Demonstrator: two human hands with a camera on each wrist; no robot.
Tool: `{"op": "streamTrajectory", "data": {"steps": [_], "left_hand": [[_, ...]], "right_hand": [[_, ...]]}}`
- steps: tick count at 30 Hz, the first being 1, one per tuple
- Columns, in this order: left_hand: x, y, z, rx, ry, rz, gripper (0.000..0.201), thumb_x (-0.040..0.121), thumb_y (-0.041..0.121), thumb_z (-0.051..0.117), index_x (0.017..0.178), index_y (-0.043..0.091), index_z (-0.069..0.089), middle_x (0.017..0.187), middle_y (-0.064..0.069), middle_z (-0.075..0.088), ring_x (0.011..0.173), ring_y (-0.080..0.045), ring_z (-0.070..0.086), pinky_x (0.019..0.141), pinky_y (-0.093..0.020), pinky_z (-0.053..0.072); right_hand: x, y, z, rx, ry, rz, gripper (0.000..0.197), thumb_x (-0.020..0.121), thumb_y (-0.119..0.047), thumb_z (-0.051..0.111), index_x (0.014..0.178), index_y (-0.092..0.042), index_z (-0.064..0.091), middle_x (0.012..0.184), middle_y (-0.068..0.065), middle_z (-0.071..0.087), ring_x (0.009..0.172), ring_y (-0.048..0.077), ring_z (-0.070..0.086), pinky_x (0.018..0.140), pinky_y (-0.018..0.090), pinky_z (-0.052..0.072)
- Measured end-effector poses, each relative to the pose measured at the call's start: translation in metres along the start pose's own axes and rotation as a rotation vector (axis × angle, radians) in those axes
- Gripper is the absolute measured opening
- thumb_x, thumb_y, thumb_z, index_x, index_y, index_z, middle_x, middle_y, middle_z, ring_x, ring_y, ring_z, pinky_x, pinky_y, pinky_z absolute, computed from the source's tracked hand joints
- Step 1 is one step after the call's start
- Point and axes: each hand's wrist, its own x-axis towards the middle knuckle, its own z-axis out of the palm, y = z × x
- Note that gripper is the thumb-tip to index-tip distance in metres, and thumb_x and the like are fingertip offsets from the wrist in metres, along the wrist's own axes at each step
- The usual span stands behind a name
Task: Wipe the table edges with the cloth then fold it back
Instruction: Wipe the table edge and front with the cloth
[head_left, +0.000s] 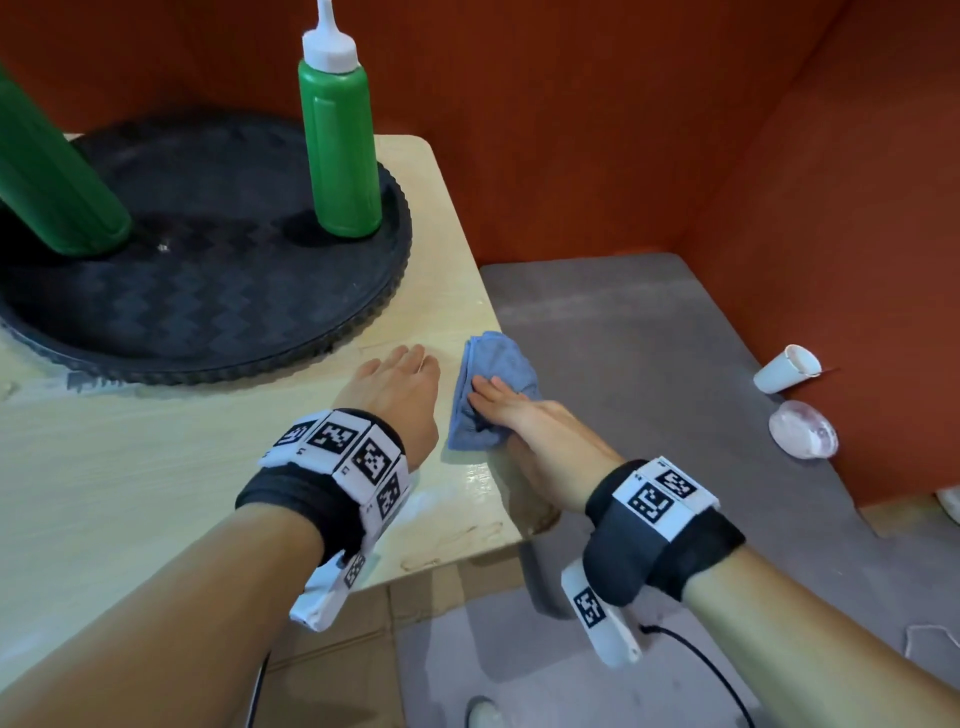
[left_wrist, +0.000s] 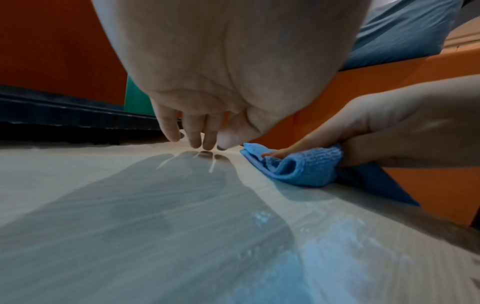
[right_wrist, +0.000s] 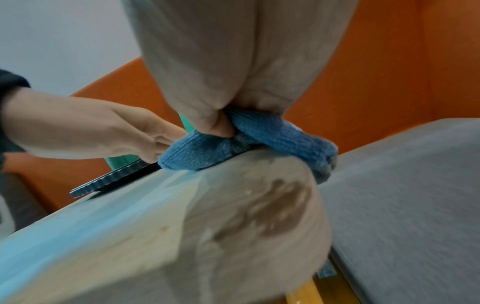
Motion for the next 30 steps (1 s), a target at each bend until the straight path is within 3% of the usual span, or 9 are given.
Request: {"op": "streamTrajectory", "data": {"steps": [3,7,10,14,19,23,26,30], "left_hand": [[-0.002,0.003,0.002,0.005,-0.002,0.016,0.038,0.084,0.004,0.041,0.122,0.009,0.046,0.126,-0.005,0.046,0.12,-0.022,0.042,0.1,-0.035,0.036],[-0.004,0.001,0.004,0.02,-0.014,0.009,0.043,0.087,0.006,0.041,0.13,0.008,0.043,0.14,-0.006,0.039,0.13,-0.022,0.036,0.107,-0.036,0.034],[-0.006,0.004,0.004,0.01,-0.005,0.012,0.037,0.089,0.01,0.041,0.125,0.008,0.046,0.133,-0.007,0.044,0.125,-0.023,0.04,0.103,-0.036,0.036],[-0.013,0.007,0.004,-0.007,0.039,0.034,0.036,0.094,0.018,0.036,0.126,0.008,0.047,0.138,-0.009,0.044,0.127,-0.024,0.042,0.104,-0.038,0.037],[-0.025,0.013,0.011,-0.053,0.029,0.042,0.039,0.099,0.025,0.029,0.129,0.009,0.049,0.138,-0.009,0.047,0.13,-0.024,0.043,0.106,-0.042,0.035],[-0.041,0.02,0.017,-0.059,0.004,0.035,0.042,0.099,0.027,0.029,0.131,0.007,0.048,0.138,-0.011,0.047,0.13,-0.026,0.042,0.107,-0.043,0.034],[-0.05,0.025,0.017,-0.057,0.011,0.022,0.041,0.1,0.026,0.029,0.13,0.006,0.049,0.138,-0.012,0.046,0.129,-0.027,0.042,0.107,-0.043,0.033],[-0.06,0.036,0.019,-0.056,0.019,0.015,0.041,0.1,0.027,0.03,0.129,0.005,0.049,0.137,-0.013,0.048,0.128,-0.027,0.044,0.107,-0.044,0.034]], "right_hand": [[-0.013,-0.001,0.008,-0.041,0.019,-0.041,0.061,0.09,0.01,0.032,0.147,-0.011,0.026,0.158,0.0,0.013,0.147,0.01,0.007,0.121,0.028,0.007],[-0.006,-0.002,0.004,-0.005,0.049,-0.044,0.052,0.095,0.004,0.031,0.145,-0.011,0.032,0.157,0.001,0.02,0.147,0.014,0.012,0.121,0.031,0.009],[-0.008,-0.003,0.007,-0.031,0.064,-0.017,0.054,0.094,0.004,0.032,0.145,-0.013,0.032,0.158,0.0,0.019,0.146,0.011,0.011,0.12,0.026,0.008],[-0.043,-0.001,0.02,0.0,0.047,-0.017,0.06,0.089,0.011,0.033,0.145,-0.013,0.032,0.157,-0.002,0.02,0.146,0.009,0.012,0.12,0.026,0.009],[-0.043,-0.008,0.029,0.012,0.141,0.012,0.059,0.09,0.009,0.031,0.146,-0.01,0.028,0.158,0.003,0.018,0.147,0.014,0.011,0.118,0.021,0.004],[-0.062,-0.008,0.039,0.032,0.104,0.026,0.057,0.09,0.007,0.031,0.145,-0.011,0.031,0.157,0.003,0.02,0.147,0.014,0.012,0.12,0.027,0.007],[-0.051,-0.01,0.031,0.025,0.154,0.063,0.05,0.094,0.0,0.031,0.142,-0.011,0.037,0.156,0.005,0.026,0.146,0.016,0.015,0.116,0.023,0.01],[-0.06,-0.008,0.044,0.045,0.139,0.034,0.048,0.096,0.0,0.031,0.143,-0.009,0.035,0.157,0.006,0.023,0.147,0.017,0.011,0.119,0.028,0.005]]}}
